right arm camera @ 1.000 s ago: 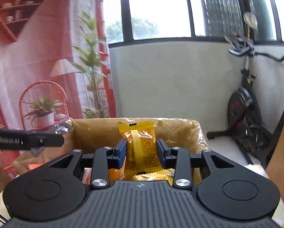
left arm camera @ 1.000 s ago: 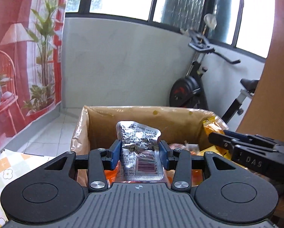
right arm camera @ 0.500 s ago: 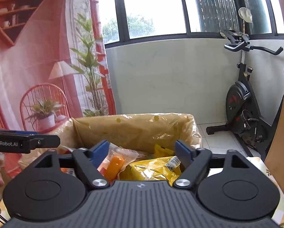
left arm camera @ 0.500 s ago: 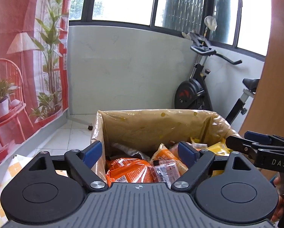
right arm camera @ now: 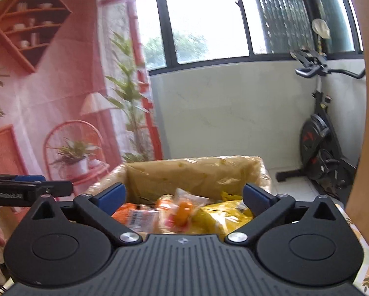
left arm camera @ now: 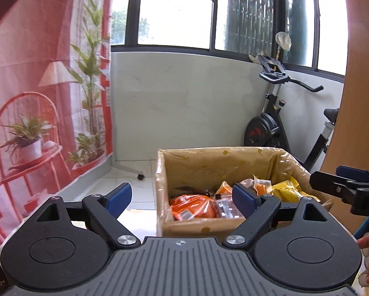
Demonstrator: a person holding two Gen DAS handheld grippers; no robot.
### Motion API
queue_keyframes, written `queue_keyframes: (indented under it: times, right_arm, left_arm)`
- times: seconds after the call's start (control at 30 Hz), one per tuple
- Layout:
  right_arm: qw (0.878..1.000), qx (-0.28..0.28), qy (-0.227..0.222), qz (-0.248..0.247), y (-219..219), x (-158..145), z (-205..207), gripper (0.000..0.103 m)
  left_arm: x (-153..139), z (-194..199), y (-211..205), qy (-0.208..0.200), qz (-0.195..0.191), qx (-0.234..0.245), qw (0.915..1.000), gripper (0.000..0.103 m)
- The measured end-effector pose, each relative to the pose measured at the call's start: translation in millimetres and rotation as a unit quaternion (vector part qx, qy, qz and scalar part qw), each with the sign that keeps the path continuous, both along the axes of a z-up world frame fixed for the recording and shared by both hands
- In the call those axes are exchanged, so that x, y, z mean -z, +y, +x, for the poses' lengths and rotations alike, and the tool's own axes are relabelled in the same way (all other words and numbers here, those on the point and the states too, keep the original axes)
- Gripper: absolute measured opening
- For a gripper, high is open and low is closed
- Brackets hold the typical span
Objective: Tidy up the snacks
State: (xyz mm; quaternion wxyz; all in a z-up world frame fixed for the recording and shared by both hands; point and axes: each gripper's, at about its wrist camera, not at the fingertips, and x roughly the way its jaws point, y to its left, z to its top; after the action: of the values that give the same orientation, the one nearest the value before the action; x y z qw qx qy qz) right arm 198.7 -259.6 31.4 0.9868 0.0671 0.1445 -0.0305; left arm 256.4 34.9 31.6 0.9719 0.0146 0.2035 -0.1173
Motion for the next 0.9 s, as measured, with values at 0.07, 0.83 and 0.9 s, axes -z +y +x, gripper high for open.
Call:
queue_keyframes:
  times: [0.07, 0.83, 0.9]
  right_arm:
    - [1.0, -0.005, -0.004, -0.003, 8, -3, -9, 0.103]
    - [0.999, 0.001, -0.03, -0.044, 87, -45, -151, 0.103]
    - [0.998, -0.001, -0.037, -0.044, 91, -50, -161, 0.103]
  left_arm:
    - [-3, -11, 6, -0.006, -0.006, -0.004, 1.0, 0.09]
    - [-55, -162, 11, -0.073, 0.019, -0.014, 0.9971, 0.09]
    - [-61, -171, 9, -0.078, 0.019, -0.01, 0.9967, 0.09]
